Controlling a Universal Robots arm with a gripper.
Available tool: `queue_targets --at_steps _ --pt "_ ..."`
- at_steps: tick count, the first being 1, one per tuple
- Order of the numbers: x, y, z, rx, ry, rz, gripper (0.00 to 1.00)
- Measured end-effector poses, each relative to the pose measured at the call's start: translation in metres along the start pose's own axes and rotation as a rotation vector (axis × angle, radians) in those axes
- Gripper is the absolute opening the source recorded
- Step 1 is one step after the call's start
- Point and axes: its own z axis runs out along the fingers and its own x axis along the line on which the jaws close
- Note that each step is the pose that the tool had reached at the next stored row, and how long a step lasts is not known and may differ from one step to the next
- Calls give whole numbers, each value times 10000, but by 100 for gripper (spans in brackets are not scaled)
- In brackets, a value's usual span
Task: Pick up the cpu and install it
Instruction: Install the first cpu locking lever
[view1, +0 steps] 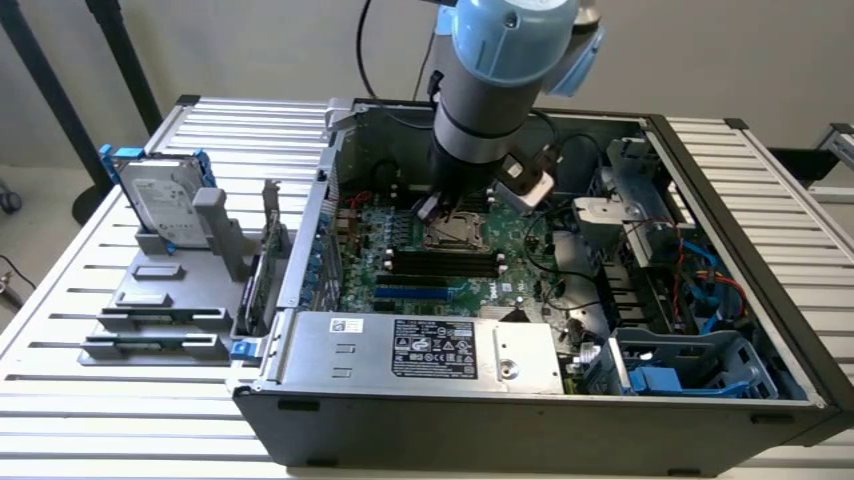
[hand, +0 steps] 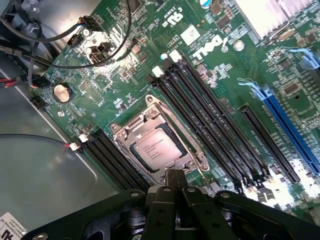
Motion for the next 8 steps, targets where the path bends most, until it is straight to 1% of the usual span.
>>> queue_targets --at_steps 8 --pt "-148 9 -104 35 -28 17 11"
